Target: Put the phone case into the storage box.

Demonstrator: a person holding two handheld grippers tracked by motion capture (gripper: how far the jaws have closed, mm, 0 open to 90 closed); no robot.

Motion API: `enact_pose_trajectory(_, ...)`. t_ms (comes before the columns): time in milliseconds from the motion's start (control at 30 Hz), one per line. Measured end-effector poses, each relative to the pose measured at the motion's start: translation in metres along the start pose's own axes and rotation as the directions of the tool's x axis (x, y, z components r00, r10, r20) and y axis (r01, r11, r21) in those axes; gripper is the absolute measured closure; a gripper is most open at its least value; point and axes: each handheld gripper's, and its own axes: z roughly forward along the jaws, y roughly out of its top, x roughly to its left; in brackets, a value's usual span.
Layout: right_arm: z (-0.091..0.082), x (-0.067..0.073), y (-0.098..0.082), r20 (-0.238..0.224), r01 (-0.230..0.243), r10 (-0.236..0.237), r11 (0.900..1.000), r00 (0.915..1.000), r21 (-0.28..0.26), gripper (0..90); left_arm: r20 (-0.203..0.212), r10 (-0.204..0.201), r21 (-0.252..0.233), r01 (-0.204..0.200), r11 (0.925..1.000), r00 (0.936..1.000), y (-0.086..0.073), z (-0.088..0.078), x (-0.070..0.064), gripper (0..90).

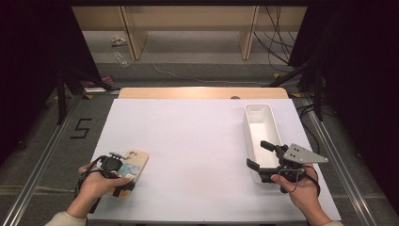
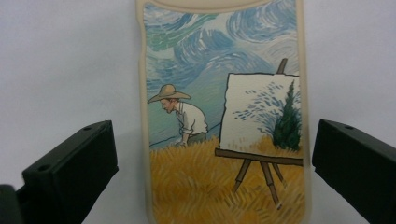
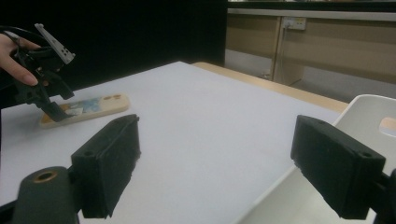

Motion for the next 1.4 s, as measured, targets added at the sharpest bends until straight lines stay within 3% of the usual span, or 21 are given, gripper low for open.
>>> enact_pose_trajectory(800, 0.002, 0.000, 0.000, -0.001, -0.001, 0.001, 1.000, 1.0000, 0.004, 16.5, 0.029, 0.000, 0.065, -0.001, 0.9979, 0.9996, 0.005, 0.011, 0.000, 0.0)
enact_pose_trajectory(1067, 0.002, 0.000, 0.000, -0.001, -0.002, 0.002, 1.000, 1.0000, 0.003, 16.4, 0.053, 0.008, 0.081, -0.012, 0.9966, 0.9986, 0.007, 0.012, 0.003, 0.7)
enact_pose_trajectory(1400, 0.001, 0.000, 0.000, -0.002, -0.002, 0.002, 1.000, 1.0000, 0.003, 16.5, 0.047, 0.037, 0.091, -0.041, 0.9950, 0.9982, 0.008, 0.010, 0.002, 6.0)
